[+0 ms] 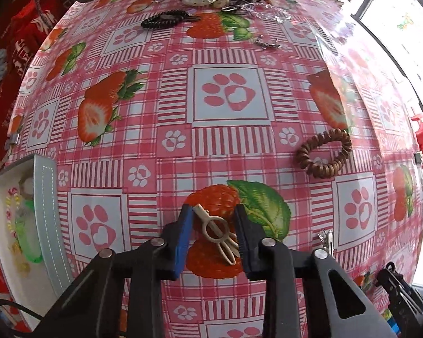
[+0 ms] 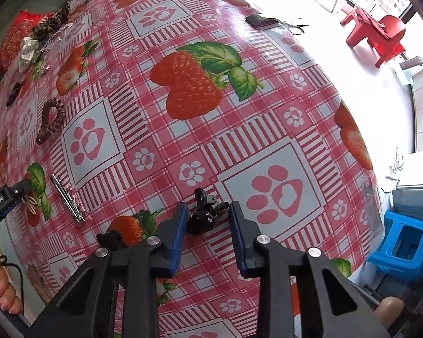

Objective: Organize jewelry
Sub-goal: 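Grasp the white bunny-ear clip with the left tool while the right tool grasps the black claw clip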

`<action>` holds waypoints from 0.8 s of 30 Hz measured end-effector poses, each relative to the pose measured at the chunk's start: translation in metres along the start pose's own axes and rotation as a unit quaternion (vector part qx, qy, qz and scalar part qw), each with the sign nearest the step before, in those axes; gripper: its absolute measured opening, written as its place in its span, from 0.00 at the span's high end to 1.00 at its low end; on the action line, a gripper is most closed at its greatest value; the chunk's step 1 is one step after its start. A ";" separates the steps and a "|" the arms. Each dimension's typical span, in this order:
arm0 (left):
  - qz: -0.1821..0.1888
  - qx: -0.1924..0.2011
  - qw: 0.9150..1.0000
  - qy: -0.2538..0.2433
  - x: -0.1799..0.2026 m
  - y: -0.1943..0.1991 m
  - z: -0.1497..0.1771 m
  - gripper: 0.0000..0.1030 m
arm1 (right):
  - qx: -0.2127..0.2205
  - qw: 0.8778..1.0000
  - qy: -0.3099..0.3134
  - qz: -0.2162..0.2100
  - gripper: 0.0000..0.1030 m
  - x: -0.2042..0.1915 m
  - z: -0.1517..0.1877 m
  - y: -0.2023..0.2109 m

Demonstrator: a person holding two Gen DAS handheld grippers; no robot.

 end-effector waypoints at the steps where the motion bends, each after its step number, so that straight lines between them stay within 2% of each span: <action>1: 0.004 0.000 1.000 -0.001 0.000 0.000 -0.001 0.78 | 0.001 1.000 0.002 -0.001 0.69 0.000 0.001 0.000; 2: 0.010 -0.002 1.000 -0.002 0.001 0.001 0.000 0.86 | 0.002 1.000 0.004 -0.004 0.69 0.004 0.003 0.003; 4: 0.025 -0.004 1.000 0.000 -0.002 0.004 0.000 0.86 | 0.005 1.000 0.003 -0.013 0.69 0.005 0.003 0.005; 5: 0.029 -0.003 1.000 -0.002 -0.003 0.007 0.000 0.86 | 0.005 1.000 0.003 -0.016 0.73 0.008 0.006 0.007; 6: 0.031 -0.001 0.999 -0.005 -0.003 0.009 0.001 0.86 | 0.007 1.000 0.003 -0.022 0.82 0.008 0.005 0.008; 12: 0.050 0.012 0.998 -0.033 -0.014 0.029 0.008 0.86 | 0.015 0.999 0.006 -0.036 0.82 0.011 -0.003 0.018; 24: 0.078 0.033 0.996 -0.032 -0.034 0.067 0.018 0.86 | 0.032 0.997 0.021 -0.074 0.82 0.007 -0.004 0.044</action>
Point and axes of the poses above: each gripper's, at about its wrist camera, not at the fingertips, and y roughly against the way its jaws point, x to its right, z to its underside, the point moved 5 cm from there along -y, roughly the way its jaws point, and after that the axes turned 7 degrees about z, right-handed, at the moved point
